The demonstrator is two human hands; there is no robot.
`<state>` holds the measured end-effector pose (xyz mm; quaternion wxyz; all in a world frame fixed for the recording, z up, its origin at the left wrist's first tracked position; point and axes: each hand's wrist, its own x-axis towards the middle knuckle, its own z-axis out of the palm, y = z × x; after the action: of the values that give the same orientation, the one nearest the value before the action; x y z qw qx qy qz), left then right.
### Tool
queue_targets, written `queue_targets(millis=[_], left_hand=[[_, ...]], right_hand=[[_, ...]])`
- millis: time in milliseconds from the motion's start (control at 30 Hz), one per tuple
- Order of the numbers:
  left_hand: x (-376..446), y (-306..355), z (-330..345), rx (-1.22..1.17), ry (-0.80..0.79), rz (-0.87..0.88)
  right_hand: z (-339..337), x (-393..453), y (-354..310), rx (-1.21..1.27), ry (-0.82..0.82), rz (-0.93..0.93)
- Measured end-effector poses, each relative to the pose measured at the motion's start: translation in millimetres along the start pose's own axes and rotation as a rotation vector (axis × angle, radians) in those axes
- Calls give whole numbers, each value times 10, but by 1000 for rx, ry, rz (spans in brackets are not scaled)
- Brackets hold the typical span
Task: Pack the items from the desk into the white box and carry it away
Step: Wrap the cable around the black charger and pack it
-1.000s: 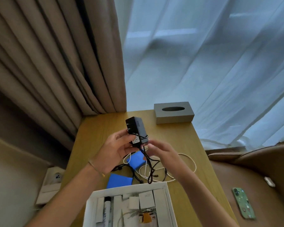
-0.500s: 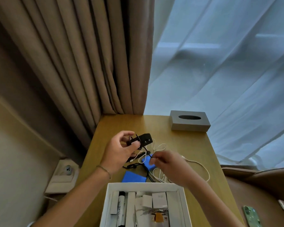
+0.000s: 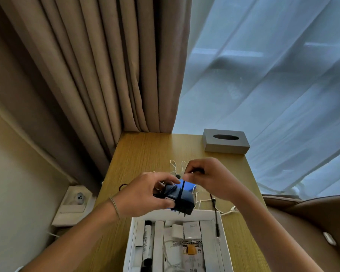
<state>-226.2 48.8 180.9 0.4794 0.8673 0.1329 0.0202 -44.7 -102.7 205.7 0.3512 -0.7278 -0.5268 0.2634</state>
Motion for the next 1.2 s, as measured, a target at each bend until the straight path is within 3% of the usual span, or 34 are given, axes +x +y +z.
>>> queue_targets(millis=[133,267,333,400,533,667,833,1000,1200], left_hand=[[-70,98,-112,-334,-37,93],[-86,116,-162,-608,127,116],[-78,85,-123,-615,271,76],[-48,19,-53,-462,416,17],[-14,-222,137,-85,573,-47],[-66,-472,221,212,499,-86],[-227,-531,204,240,181,-85],[-318,-400,220,96,23,-28],[-380,-351,218,-223,57,-44]], right_hand=[[125,7,99,421,-12,24],[513,-86,194,671,32,142],[751,-131,213,634,37,246],[967,-177,202,532,13,338],[1119,-266,71,-8,-82,269],[905,-239,-158,-294,-148,158],[550,-128,-118,-392,-50,74],[547,-8,183,-77,-6,75],[822,-101,368,417,-2,289]])
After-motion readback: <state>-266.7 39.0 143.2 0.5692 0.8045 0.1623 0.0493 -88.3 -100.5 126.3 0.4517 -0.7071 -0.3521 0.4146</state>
